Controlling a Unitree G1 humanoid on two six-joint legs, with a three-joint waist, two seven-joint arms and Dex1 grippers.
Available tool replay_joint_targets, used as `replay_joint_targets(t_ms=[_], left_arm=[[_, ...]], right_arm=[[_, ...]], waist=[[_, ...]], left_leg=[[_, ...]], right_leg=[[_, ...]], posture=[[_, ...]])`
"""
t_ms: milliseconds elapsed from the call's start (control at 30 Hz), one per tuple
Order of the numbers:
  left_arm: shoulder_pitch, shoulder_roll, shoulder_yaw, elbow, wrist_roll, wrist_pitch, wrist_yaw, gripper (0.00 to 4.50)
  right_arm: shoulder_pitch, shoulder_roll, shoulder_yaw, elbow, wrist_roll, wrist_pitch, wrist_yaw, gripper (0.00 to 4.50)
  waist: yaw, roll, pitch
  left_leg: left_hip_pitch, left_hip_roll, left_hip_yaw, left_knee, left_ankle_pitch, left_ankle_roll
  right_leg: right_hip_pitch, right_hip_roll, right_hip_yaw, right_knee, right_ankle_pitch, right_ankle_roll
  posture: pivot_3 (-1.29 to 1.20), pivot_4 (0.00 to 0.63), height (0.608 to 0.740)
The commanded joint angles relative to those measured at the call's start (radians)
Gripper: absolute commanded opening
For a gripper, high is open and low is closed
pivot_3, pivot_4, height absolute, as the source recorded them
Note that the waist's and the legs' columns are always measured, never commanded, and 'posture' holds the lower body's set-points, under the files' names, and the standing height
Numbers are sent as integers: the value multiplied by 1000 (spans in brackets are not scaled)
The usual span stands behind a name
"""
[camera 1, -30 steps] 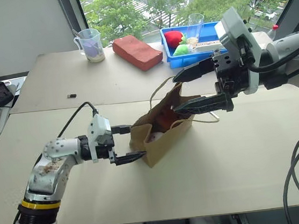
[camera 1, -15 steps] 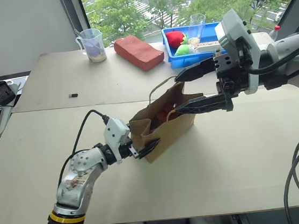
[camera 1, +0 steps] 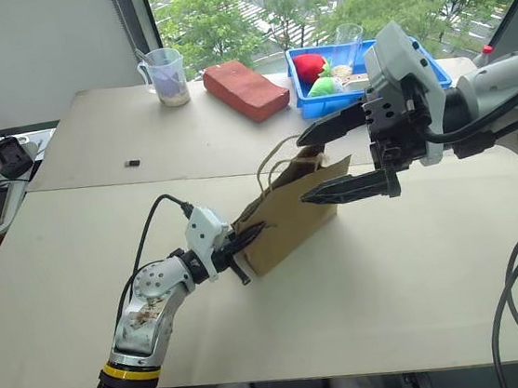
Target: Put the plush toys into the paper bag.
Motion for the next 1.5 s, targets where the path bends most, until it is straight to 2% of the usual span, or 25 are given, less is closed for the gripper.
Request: replay_joint_targets(t_ms=[33, 233, 300, 367, 467, 700, 800, 933, 1033, 1067, 1267, 1333, 1500], left_arm=[[-45, 23, 16, 20, 1, -30, -27, 51], [-143, 116, 61, 110, -91, -26, -219, 51], [-171, 142, 70, 112, -150, -8, -312, 51], [-238, 175, 47, 168, -186, -23, -476, 51], [-316, 154, -13, 325, -144, -115, -618, 51], [-367, 84, -44, 504, -88, -235, -694, 51], [-370, 87, -36, 507, -84, -231, -697, 945], [-363, 134, -3, 424, -113, -151, -677, 2836], [-335, 221, 46, 297, -150, -55, -662, 4301], [-330, 252, 66, 262, -163, -20, -649, 4411], [-340, 489, 190, 73, -212, 271, -526, 4411], [-344, 514, 214, 52, -208, 306, -471, 4411], [-316, 509, 238, 18, -194, 293, -394, 4411]], right_arm=[[-11, -41, -51, -4, 0, -16, 14, 4500], [-40, -173, -154, 21, 89, 74, 57, 4500], [-46, -219, -175, 39, 106, 94, 75, 4500], [-59, -274, -181, 87, 100, 92, 111, 4500], [-64, -283, -158, 133, 80, 67, 130, 4500], [-19, -273, -141, 97, 73, 50, 133, 4500], [-18, -256, -143, 98, 76, 55, 120, 4500], [28, -263, -143, 100, 51, 24, 128, 4500], [112, -303, -153, 115, 1, -47, 155, 4500], [141, -315, -163, 116, -10, -65, 162, 4500], [356, -369, -266, 115, -76, -176, 156, 4500], [407, -365, -299, 97, -71, -174, 140, 4500], [474, -343, -337, 65, -70, -172, 93, 4500]], waist=[[1, 0, 0], [-1, 0, 0], [-3, 0, 0], [-1, 0, 0], [-1, 0, 0], [-11, 0, 0], [-12, 0, 0], [-12, 0, 0], [-11, 0, 0], [-11, 0, 0], [-13, 0, 0], [-11, 1, 0], [-9, 1, 0]], left_leg=[[0, 0, 0, 0, 0, 0], [0, 0, 0, 0, 0, 0], [0, 0, 1, 0, 0, 0], [-1, 0, 1, 0, 0, 0], [-1, 0, 1, 0, 0, 0], [-3, 0, 2, 1, 0, 0], [-3, 0, 2, 1, 0, 0], [-3, 0, 2, 1, 0, 0], [-4, 0, 1, 1, 0, 0], [-4, 0, 1, 1, 0, 0], [-4, 1, 2, 1, 0, 0], [-4, 1, 2, 1, 0, 0], [-3, 1, 2, 1, 0, 0]], right_leg=[[0, 0, 0, 0, 0, 0], [0, 0, 0, 0, 0, 0], [-1, 0, 0, 0, 0, 0], [-1, 0, 0, 0, 0, 0], [0, 0, 0, -2, 0, 0], [-4, 0, 1, 2, 0, 0], [-4, 0, 1, 2, 0, 0], [-3, 0, 0, 2, 0, 0], [-4, 0, 0, 2, 0, 0], [-4, 0, 1, 2, 0, 0], [-4, 0, 1, 2, 0, 0], [-4, 0, 1, 2, 0, 0], [-3, 0, 1, 1, 0, 0]], posture=[[0, 150, 740], [0, 150, 740], [0, 150, 740], [0, 150, 740], [0, 150, 740], [0, 150, 740], [0, 150, 740], [0, 150, 740], [0, 150, 740], [0, 150, 740], [0, 150, 740], [0, 150, 740], [0, 150, 740]])
